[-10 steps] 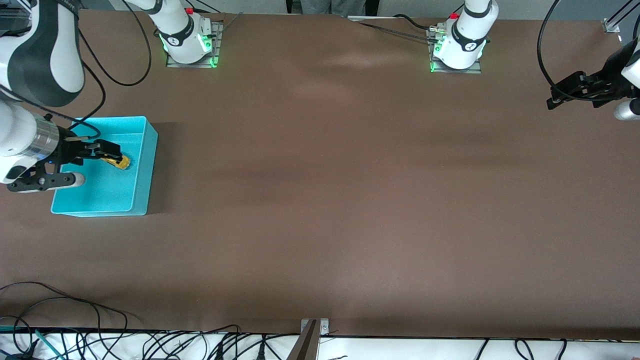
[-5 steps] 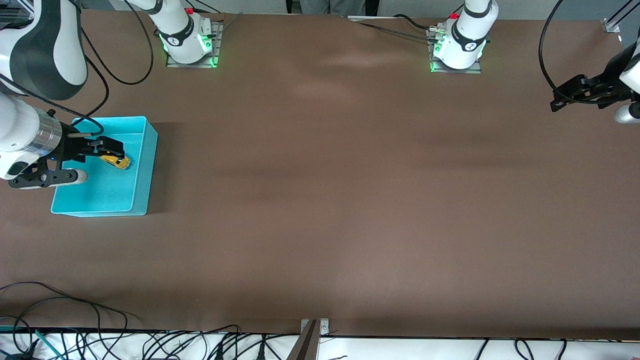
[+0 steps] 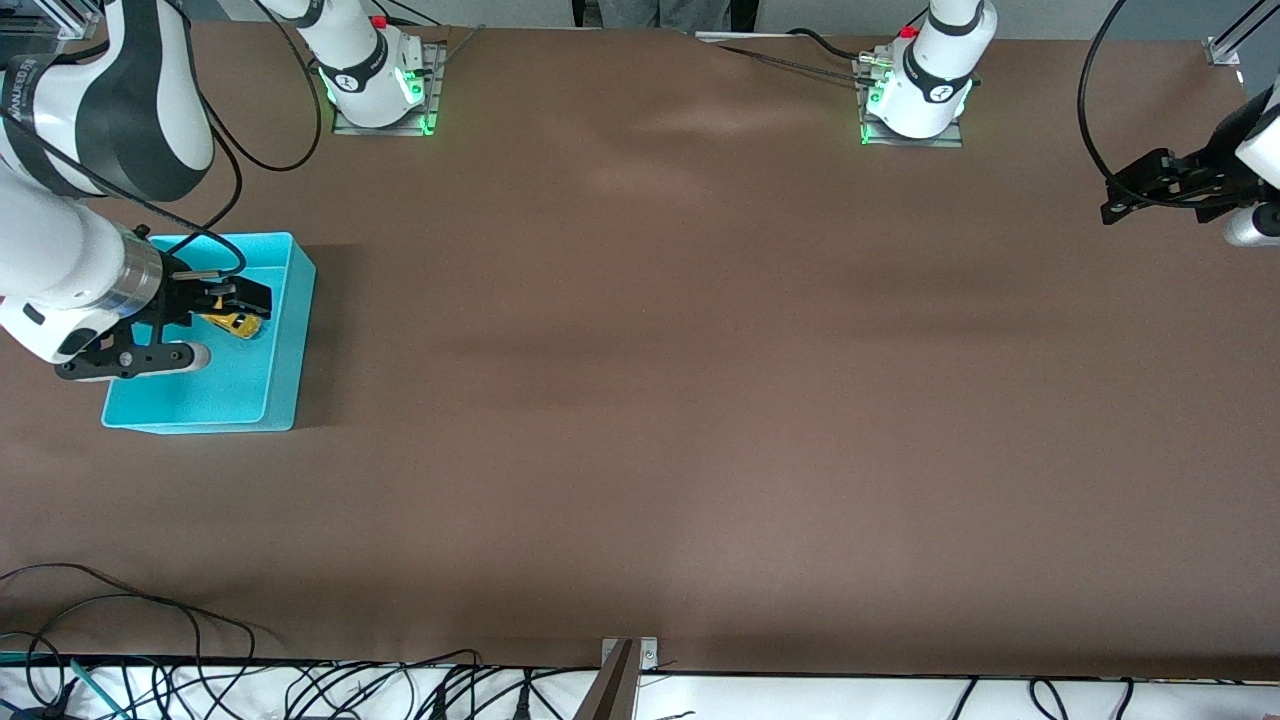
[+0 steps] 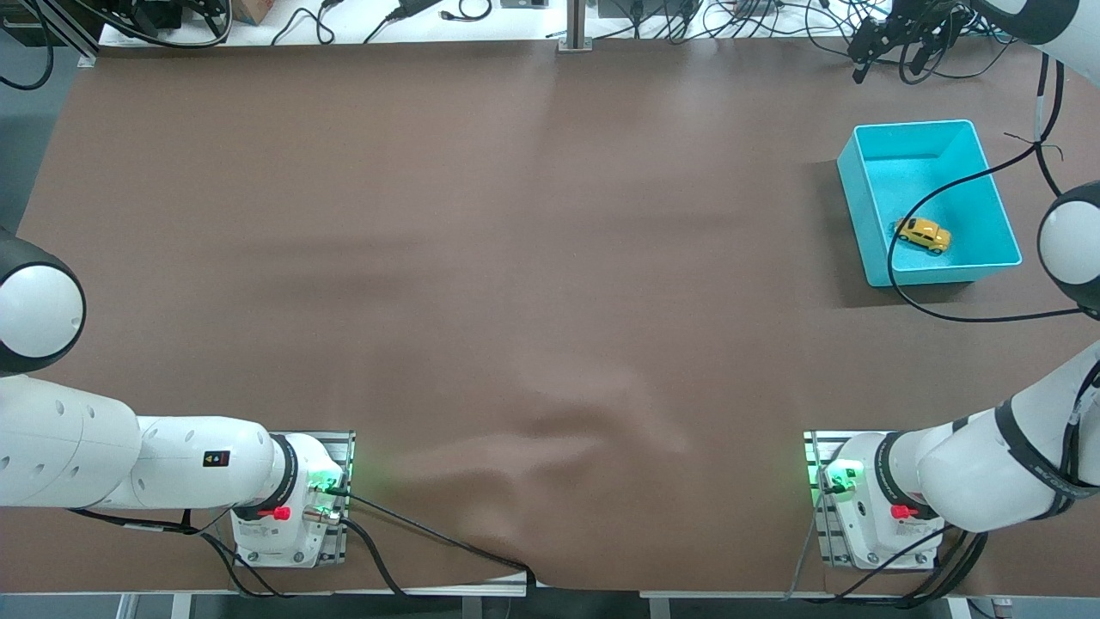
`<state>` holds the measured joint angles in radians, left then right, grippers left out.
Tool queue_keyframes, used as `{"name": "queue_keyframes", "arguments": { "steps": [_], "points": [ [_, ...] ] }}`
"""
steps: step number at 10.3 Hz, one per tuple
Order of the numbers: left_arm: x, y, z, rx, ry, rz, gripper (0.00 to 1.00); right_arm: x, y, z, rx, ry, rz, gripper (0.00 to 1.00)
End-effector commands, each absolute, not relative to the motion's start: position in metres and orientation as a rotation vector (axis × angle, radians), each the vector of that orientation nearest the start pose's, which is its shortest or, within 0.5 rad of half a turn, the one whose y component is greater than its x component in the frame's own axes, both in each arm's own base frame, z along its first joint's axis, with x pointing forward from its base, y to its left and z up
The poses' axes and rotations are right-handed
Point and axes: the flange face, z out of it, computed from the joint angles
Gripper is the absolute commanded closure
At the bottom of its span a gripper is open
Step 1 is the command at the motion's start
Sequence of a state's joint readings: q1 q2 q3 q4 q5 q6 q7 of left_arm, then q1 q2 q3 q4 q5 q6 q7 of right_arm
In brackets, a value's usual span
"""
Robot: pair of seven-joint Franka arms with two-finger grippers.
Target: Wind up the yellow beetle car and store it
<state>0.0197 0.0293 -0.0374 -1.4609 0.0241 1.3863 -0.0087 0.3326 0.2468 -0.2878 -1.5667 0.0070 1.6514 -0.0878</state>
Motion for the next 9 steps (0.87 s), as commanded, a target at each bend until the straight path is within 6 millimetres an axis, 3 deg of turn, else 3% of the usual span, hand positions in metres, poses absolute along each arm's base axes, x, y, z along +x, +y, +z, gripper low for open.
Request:
{"name": "queue_keyframes", "arguments": {
  "steps": [1, 4, 9],
  "points": [
    [0.548, -0.003, 0.649, -3.093, 0.085, 0.139, 0.0, 0.61, 0.025, 0.508, -3.186, -0.188, 0.202, 0.0],
    [0.548, -0.006, 0.649, -3.094, 0.09, 0.138, 0.0, 0.6, 0.023, 0.513, -3.188, -0.132, 0.149, 0.0],
    [0.548, -0.004, 0.649, -3.096, 0.083, 0.139, 0.0, 0.604, 0.021, 0.523, -3.183, -0.066, 0.111, 0.0]
  ]
}}
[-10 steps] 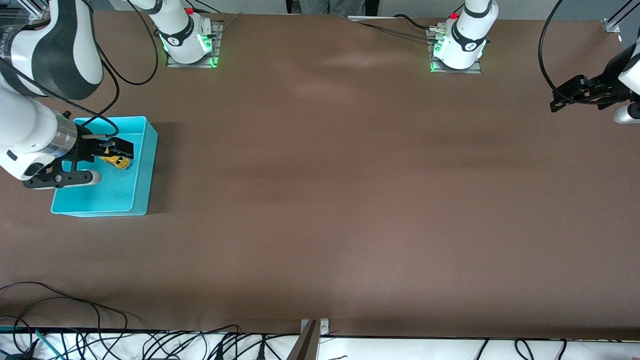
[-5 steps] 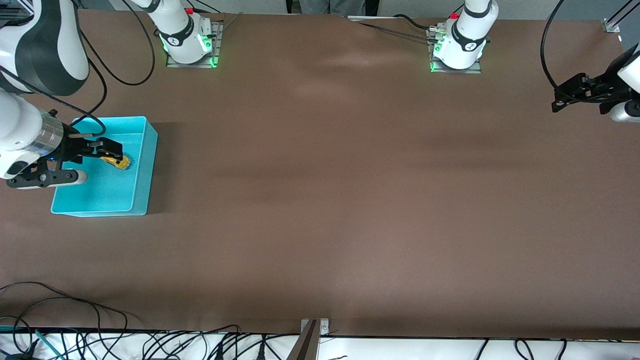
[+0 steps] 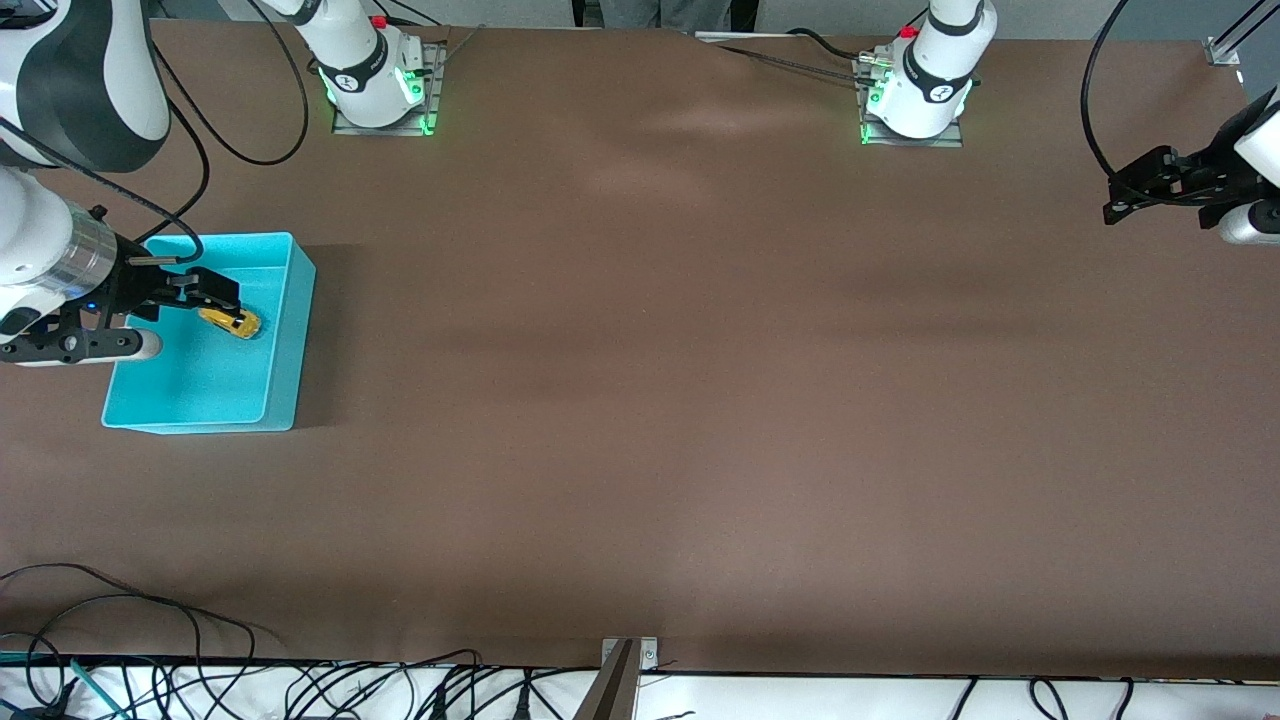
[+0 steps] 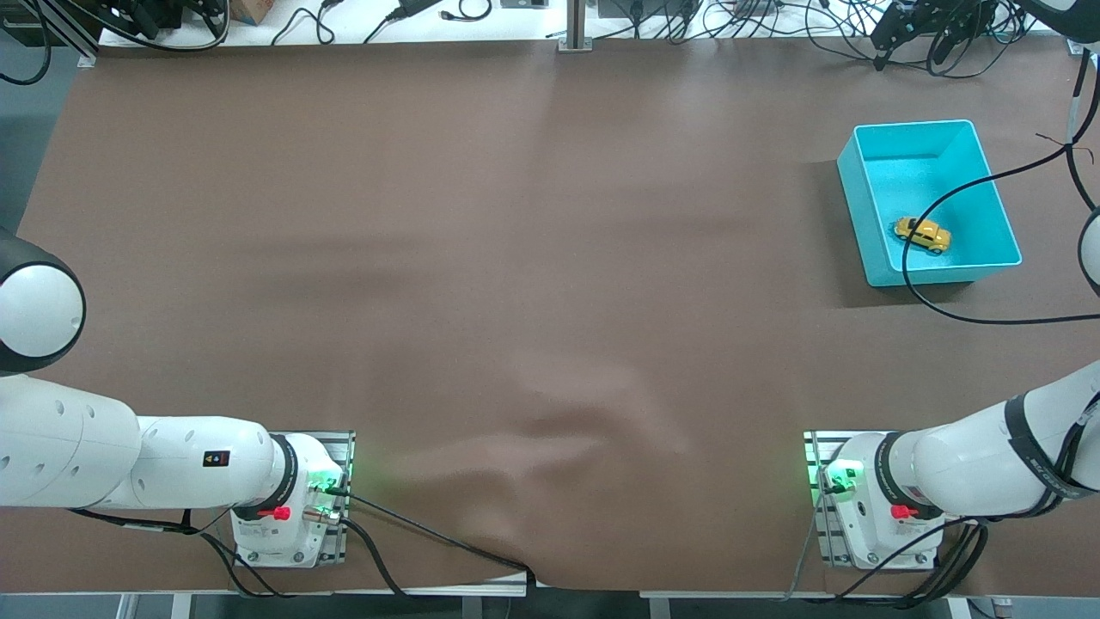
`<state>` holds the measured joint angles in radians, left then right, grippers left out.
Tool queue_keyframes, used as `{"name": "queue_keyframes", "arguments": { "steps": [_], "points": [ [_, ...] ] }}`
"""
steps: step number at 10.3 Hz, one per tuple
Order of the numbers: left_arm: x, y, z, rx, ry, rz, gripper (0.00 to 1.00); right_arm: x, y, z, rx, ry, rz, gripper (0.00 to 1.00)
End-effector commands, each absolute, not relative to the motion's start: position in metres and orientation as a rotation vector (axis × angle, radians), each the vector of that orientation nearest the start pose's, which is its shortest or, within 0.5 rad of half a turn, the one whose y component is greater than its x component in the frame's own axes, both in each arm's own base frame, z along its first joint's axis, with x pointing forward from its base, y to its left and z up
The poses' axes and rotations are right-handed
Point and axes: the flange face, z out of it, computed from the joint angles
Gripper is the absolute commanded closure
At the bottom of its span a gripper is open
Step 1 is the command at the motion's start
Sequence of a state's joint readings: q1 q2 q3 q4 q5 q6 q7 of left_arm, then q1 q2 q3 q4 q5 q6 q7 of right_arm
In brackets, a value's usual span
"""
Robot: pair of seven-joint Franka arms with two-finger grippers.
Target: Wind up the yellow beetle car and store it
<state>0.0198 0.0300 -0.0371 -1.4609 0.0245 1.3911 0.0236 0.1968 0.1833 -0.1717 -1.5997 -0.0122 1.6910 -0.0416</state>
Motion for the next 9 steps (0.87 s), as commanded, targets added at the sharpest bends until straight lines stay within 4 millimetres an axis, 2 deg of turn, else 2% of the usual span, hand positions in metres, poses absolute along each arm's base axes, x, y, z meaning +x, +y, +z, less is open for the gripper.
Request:
{"name": "queue_keyframes", "arguments": {
  "steps": [1, 3, 4, 9],
  "points": [
    [0.548, -0.005, 0.649, -3.096, 0.086, 0.141, 0.0, 0.605, 0.021, 0.523, -3.183, -0.033, 0.11, 0.0],
    [0.548, -0.006, 0.649, -3.095, 0.088, 0.141, 0.0, 0.605, 0.025, 0.525, -3.181, 0.026, 0.099, 0.0],
    [0.548, -0.006, 0.649, -3.095, 0.088, 0.141, 0.0, 0.608, 0.024, 0.533, -3.181, 0.053, 0.075, 0.0],
    [0.548, -0.006, 0.649, -3.095, 0.088, 0.141, 0.0, 0.608, 0.023, 0.533, -3.181, 0.056, 0.074, 0.0]
  ]
}}
